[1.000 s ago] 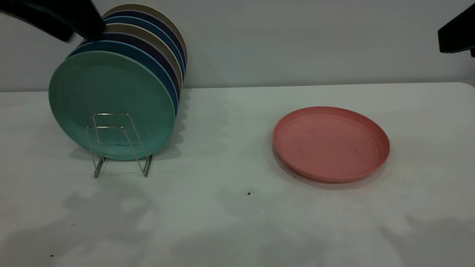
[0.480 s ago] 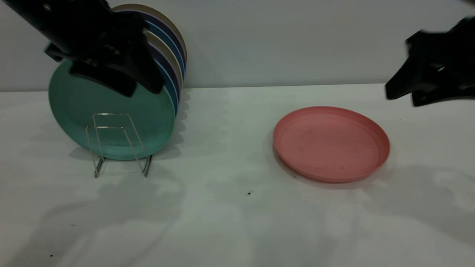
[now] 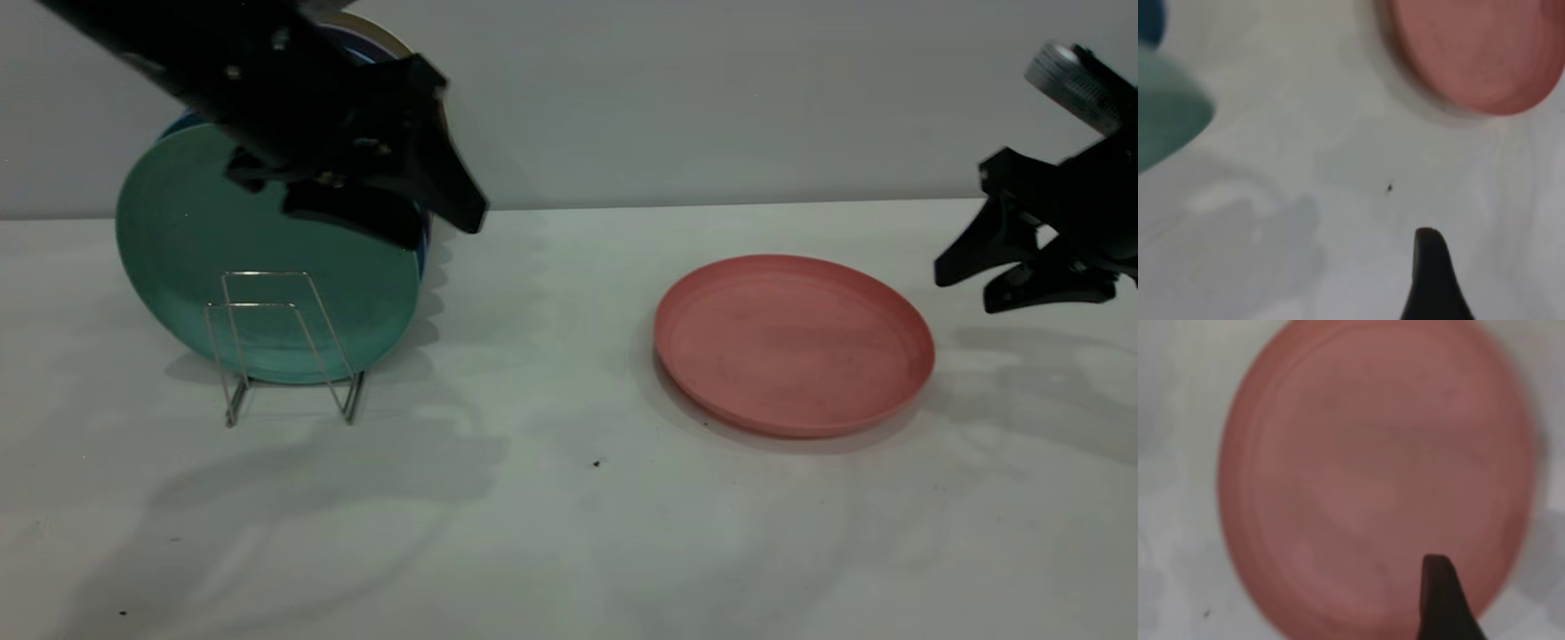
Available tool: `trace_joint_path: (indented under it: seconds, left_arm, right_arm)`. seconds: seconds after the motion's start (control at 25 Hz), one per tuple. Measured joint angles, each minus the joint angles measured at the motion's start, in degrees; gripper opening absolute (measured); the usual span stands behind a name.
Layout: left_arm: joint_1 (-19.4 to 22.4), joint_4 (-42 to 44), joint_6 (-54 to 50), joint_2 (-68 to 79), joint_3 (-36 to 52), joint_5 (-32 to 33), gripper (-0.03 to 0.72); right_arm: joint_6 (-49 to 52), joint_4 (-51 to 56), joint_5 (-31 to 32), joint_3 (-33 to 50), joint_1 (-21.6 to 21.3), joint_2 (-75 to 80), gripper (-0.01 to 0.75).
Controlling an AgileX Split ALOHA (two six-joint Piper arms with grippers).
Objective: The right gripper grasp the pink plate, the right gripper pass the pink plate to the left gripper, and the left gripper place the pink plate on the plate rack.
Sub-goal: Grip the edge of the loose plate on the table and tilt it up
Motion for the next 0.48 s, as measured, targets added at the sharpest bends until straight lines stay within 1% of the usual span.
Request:
trace_joint_path:
  seconds: [0.08, 0.24, 0.48]
  left_arm:
    - [-1.2, -0.2, 0.4, 1.2, -1.6, -0.2, 0.513]
    - [-3.5, -0.4, 0.5, 3.7, -4.5, -0.6, 0.513]
    - [-6.2, -0.6, 0.6, 5.9, -5.8, -2.8, 0.513]
  right_arm:
    - [0.0, -0.7, 0.7, -2.3, -0.7, 2.6, 0.455]
    - [0.3, -2.1, 2.0, -5.9, -0.8, 7.5, 0.453]
    - [0.4, -1.9, 3.9, -8.3, -0.6, 11.5, 0.435]
